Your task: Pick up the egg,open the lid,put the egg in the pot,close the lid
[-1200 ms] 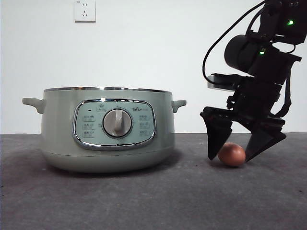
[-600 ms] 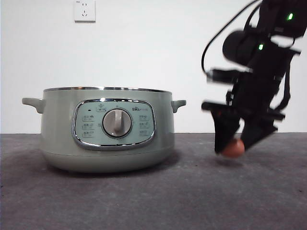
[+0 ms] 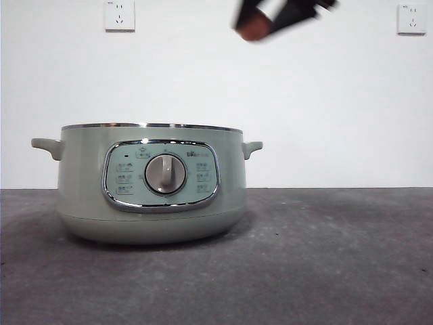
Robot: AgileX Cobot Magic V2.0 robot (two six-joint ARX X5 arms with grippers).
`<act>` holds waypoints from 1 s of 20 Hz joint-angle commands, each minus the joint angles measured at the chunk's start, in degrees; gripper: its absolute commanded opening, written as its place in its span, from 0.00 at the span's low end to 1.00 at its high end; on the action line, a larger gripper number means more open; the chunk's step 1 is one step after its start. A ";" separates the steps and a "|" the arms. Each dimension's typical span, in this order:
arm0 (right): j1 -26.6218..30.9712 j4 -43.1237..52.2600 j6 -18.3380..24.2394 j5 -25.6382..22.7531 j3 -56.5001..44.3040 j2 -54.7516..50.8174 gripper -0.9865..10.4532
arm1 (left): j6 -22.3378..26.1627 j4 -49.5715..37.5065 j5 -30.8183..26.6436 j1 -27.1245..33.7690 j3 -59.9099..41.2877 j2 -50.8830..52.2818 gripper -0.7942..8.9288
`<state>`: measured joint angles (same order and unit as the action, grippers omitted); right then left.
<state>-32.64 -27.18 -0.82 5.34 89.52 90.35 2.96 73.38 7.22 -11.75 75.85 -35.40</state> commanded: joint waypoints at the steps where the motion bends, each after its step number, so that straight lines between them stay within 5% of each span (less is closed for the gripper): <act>1: -2.21 -0.94 -0.24 -0.07 5.35 6.71 0.07 | -0.04 -2.01 0.68 0.20 0.50 0.55 0.07; 11: -7.67 -8.87 1.51 -0.35 24.87 29.75 0.08 | 0.07 -0.92 0.66 0.20 0.50 0.55 0.07; 20: -9.05 -13.59 4.24 -2.34 25.94 38.88 0.08 | 0.09 -0.98 0.66 0.20 0.50 0.55 0.07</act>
<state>-41.52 -41.36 2.66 3.09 115.33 128.31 2.98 74.96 7.62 -11.75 75.85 -35.40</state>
